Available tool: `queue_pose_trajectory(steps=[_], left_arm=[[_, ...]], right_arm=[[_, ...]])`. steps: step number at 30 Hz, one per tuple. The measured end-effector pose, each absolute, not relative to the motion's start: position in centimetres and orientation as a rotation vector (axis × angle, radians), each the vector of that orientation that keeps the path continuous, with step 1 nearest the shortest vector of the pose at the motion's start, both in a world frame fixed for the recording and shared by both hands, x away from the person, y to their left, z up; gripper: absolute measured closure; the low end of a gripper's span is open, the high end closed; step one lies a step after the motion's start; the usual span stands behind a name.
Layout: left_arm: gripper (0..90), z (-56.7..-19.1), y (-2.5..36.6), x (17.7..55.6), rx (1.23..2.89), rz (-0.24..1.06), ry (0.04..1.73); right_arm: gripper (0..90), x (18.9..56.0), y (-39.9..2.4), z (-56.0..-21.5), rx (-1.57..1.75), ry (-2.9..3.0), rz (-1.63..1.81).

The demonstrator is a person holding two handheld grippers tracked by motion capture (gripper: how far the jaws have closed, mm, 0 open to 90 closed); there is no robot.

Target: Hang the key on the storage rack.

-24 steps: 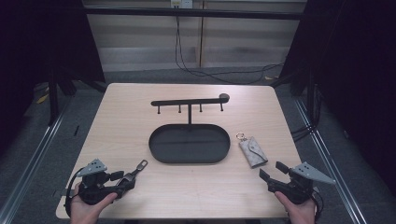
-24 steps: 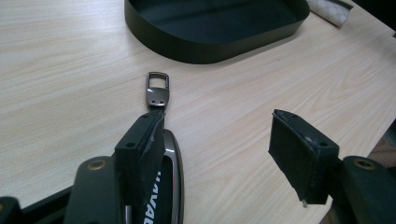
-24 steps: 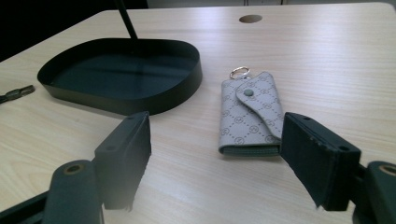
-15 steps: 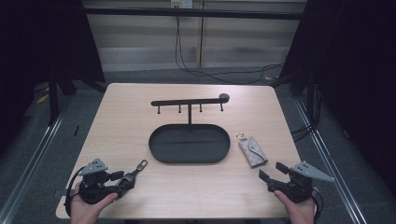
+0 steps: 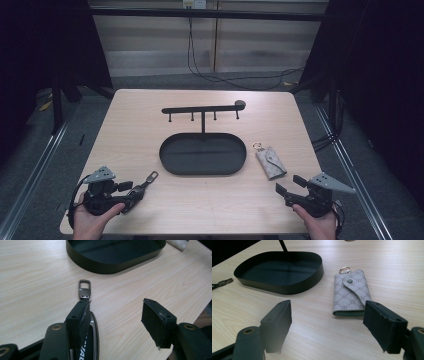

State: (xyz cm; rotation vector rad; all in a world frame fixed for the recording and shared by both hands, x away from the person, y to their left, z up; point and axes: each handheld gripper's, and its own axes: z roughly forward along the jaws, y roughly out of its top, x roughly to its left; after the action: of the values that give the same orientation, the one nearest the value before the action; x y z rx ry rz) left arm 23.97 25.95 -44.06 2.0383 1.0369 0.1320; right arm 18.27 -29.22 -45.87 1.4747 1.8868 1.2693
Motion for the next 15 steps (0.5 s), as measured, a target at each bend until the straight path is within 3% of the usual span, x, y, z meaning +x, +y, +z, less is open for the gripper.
queue_pose_trajectory(steps=[15], left_arm=[[45.5,-42.6,24.0,26.1,2.216,0.147,1.040]], right_arm=[[23.9,18.4,-29.2,-45.9,1.481,1.906,1.279]])
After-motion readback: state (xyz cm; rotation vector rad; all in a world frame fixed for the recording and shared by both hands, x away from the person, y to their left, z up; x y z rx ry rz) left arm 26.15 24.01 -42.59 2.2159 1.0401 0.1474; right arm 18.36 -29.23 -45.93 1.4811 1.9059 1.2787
